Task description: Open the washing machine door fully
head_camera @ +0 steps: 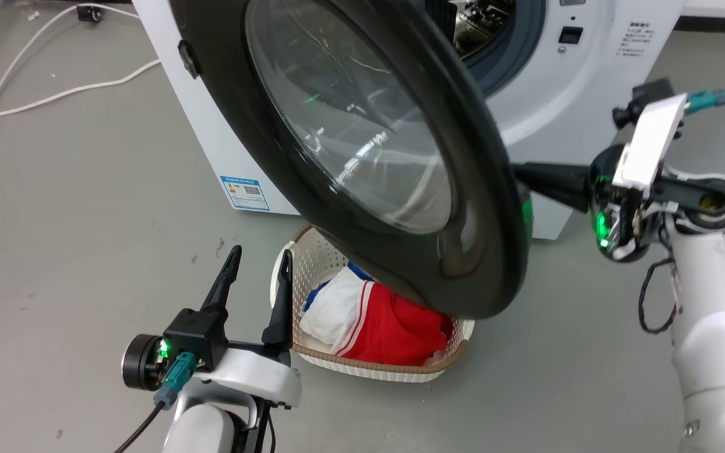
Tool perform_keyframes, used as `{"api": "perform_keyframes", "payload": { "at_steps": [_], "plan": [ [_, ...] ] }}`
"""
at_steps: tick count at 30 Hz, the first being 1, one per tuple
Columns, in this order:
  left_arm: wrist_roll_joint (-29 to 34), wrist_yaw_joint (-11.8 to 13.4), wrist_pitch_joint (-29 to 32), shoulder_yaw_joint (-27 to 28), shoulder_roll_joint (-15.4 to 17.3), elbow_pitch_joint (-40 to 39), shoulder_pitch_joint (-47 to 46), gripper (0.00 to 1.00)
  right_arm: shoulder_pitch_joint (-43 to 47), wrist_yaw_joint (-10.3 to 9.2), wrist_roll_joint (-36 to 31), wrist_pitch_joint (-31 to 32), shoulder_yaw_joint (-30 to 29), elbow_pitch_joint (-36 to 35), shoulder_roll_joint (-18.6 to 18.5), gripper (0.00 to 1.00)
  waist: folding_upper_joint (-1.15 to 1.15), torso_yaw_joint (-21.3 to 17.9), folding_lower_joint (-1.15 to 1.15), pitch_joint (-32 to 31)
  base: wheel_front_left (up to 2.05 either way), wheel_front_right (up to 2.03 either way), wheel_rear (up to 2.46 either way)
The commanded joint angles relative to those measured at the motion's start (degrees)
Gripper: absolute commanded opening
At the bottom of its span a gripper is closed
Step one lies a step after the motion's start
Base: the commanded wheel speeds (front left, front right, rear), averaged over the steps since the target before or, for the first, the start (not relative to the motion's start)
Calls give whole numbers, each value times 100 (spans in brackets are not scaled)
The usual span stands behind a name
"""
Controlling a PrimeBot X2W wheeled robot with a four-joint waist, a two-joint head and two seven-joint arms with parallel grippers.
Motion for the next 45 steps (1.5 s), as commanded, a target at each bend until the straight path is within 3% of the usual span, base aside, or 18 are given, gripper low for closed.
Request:
{"api": "perform_keyframes", "payload": {
  "at_steps": [1, 8, 15, 21, 31, 42, 43, 44, 45],
  "plan": [
    [-10, 0, -15, 8, -2, -5, 60, 100, 176, 3, 45, 80, 49, -86, 82, 0, 0, 30, 1, -45, 0, 0, 0],
    [-77, 11, -15, -31, -2, -16, 137, 100, 818, 3, 561, 216, 553, -706, 136, 0, 0, 106, 1, -118, 0, 0, 0],
    [-43, 17, -15, 47, -2, 16, 66, 100, 1203, 3, 1284, -236, 1608, -1228, 124, 0, 0, 143, 1, -80, 0, 0, 0],
    [2, -5, -15, 90, -2, 34, 79, 100, 1364, 3, 1551, -730, 2058, -1493, 116, 0, 0, 96, 1, -83, 0, 0, 0],
    [63, -46, -15, 156, 4, 80, 182, 100, 1963, 3, 1697, -2197, 1620, -2076, 108, 0, 0, -138, 1, -232, 0, 0, 0],
    [91, -76, -15, 327, 75, 145, 415, 100, 3443, 3, 1918, -3147, 825, -2860, 107, 0, 0, -583, 1, -524, 0, 0, 0],
    [89, -72, -15, 347, 81, 155, 437, 100, 3588, 3, 1903, -3275, 730, -2949, 103, 16, 0, -600, 1, -553, 0, 0, 0],
    [80, -66, -15, 370, 83, 159, 457, 100, 3731, 3, 1880, -3399, 659, -3024, 105, 45, 0, -615, 1, -584, 0, 0, 0],
    [80, -66, -15, 383, 83, 161, 482, 100, 3871, 3, 1841, -3538, 592, -3108, 107, 100, 0, -624, 1, -613, 0, 0, 0]
  ]
}}
